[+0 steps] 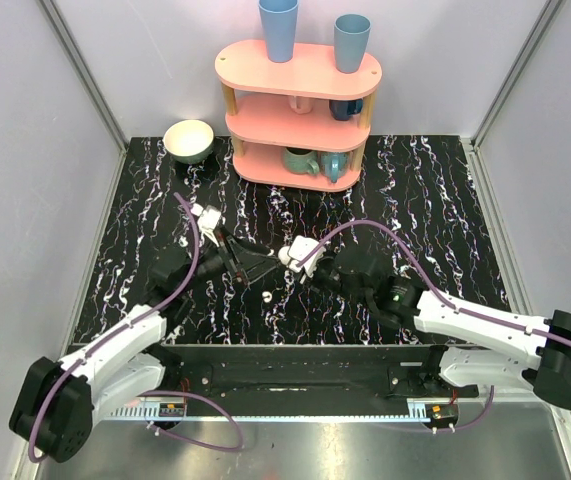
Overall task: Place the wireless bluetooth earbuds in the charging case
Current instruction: Pass from the right arm to the left
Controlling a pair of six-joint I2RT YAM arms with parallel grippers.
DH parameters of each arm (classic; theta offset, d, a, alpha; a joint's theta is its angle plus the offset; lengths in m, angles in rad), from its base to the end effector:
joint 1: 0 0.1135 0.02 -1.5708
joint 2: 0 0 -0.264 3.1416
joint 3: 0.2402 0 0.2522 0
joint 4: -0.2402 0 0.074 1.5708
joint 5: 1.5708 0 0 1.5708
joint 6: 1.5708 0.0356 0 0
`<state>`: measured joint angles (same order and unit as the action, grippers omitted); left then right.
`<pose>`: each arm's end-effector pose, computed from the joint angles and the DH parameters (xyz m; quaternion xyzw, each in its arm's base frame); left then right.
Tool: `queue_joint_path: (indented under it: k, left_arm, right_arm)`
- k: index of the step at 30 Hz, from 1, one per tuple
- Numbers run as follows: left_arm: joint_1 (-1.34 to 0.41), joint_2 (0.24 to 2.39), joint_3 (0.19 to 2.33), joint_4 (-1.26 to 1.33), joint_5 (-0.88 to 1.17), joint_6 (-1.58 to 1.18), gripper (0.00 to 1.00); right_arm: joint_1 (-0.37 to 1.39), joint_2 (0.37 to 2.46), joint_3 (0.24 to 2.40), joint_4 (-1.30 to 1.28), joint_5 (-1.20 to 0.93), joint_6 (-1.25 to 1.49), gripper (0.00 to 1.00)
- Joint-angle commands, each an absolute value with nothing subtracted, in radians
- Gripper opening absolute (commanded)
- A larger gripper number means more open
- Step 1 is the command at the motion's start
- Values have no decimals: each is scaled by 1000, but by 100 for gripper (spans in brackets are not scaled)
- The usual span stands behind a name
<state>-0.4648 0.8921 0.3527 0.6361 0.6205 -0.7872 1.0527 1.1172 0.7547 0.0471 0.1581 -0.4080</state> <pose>0.1675 -0.1071 0.2546 0.1204 0.6680 -0.5794 0.4512 0.1328 0.2217 0.2862 -0.5037 0.6320 0.1248 0.5755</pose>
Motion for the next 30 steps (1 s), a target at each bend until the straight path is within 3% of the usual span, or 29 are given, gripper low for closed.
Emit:
queue_joint_path:
  k: [1, 8, 19, 30]
  left_arm:
    - [-486, 945, 417, 707, 598, -752, 84]
    - [-529, 1020, 446, 736, 589, -750, 76]
    - [-571, 1123, 489, 801, 595, -770, 55]
    - [-580, 1134, 505, 746, 612, -750, 51]
  right_arm:
    - [1062, 1078, 750, 118, 172, -428, 17]
    - [1062, 1078, 746, 126, 161, -428, 17]
    - [1062, 1080, 741, 132, 158, -433, 18]
    - [1062, 1083, 736, 137, 176, -439, 18]
